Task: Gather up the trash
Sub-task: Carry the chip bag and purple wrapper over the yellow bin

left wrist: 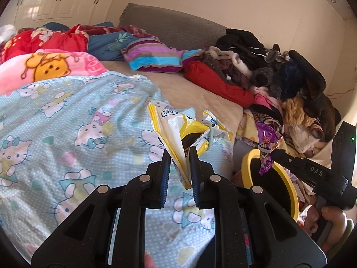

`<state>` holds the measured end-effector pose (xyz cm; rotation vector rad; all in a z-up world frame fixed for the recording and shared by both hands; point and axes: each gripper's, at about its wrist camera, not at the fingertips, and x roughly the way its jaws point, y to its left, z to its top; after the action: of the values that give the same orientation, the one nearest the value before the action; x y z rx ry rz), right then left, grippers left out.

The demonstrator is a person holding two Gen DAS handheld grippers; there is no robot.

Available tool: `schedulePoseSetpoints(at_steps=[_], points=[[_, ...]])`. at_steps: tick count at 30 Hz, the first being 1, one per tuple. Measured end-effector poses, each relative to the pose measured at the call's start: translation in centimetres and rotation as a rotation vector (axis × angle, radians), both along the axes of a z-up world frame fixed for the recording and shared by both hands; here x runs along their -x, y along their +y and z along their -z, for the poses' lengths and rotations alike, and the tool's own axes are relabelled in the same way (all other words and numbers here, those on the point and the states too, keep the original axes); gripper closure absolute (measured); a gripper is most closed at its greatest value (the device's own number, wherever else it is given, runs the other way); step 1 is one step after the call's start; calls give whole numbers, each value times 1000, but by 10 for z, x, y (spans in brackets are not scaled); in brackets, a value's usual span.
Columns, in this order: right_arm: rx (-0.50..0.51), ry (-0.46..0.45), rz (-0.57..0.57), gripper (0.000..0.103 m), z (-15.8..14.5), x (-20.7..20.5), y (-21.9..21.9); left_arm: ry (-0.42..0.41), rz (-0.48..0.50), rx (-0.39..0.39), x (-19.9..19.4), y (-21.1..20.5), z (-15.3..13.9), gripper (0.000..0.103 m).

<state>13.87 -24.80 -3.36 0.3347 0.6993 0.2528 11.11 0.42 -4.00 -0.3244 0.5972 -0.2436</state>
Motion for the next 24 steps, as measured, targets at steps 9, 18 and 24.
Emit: schedulePoseSetpoints(at_steps=[9,18,24], points=[[2,22,70,93,0,10,-33,-22,51,-25,7,-23,-8,91],[-5,22,143,93,-2,17,-66,-42,108,-51,13,-50,-15,91],[-2,26,187,93,-4,20,-89,-55,152,-69,17,-68,-19,91]])
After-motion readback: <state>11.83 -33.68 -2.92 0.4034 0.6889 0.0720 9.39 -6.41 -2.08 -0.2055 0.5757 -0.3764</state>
